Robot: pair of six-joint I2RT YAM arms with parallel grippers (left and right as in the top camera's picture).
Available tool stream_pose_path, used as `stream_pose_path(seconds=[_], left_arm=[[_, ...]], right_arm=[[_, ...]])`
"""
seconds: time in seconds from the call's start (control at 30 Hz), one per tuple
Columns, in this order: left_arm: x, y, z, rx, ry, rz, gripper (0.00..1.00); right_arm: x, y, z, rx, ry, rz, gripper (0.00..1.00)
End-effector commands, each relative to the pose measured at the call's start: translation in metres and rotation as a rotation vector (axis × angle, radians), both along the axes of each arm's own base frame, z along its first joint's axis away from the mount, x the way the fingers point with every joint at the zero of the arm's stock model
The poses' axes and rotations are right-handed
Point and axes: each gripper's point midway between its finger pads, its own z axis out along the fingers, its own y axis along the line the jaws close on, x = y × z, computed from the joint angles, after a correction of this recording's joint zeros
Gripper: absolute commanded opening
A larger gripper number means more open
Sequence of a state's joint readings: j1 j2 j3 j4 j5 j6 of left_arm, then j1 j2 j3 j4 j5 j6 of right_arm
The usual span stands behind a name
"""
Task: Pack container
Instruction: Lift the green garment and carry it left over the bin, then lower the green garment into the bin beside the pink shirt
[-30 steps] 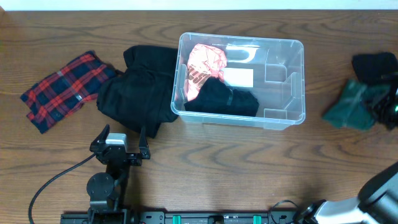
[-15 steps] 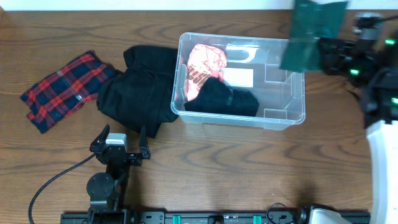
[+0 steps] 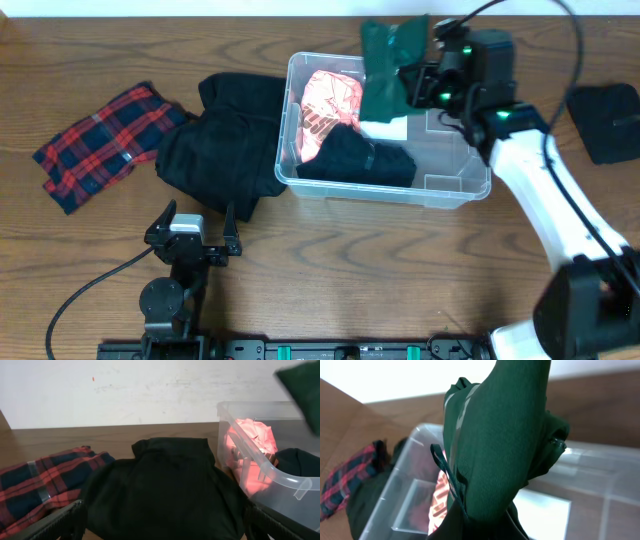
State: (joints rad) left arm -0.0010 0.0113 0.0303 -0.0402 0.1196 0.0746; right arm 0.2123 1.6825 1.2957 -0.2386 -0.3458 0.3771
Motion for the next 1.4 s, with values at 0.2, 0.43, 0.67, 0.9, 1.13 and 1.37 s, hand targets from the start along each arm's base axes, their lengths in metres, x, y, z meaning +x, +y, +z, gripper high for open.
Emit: stream_pose_path(seconds=[0.2, 0.43, 0.67, 0.9, 1.13, 1.37], left_arm=[[0.000, 0.000, -0.017, -0.009, 0.044, 0.002, 0.98], [0.000, 0.000, -0.017, -0.009, 0.044, 0.002, 0.98], [0.000, 0.000, -0.017, -0.009, 0.044, 0.002, 0.98], [0.000, 0.000, -0.017, -0.009, 0.044, 0.002, 0.98], [0.000, 0.000, -0.017, -0.009, 0.044, 0.002, 0.98], [0.000, 0.000, -0.017, -0.009, 0.044, 0.002, 0.98]], right_arm=[[-0.002, 0.013, -0.059, 0.033, 0.199, -0.047, 0.01], [-0.007, 0.011, -0.085, 0.013, 0.277, -0.061, 0.01], [-0.019, 0.006, -0.097, -0.014, 0.340, -0.072, 0.01], [-0.021, -0.004, -0.103, -0.066, 0.354, -0.105, 0.02], [-0.013, -0.002, -0.097, -0.153, 0.242, -0.001, 0.49], [-0.012, -0.003, -0.097, -0.260, 0.160, 0.117, 0.79]])
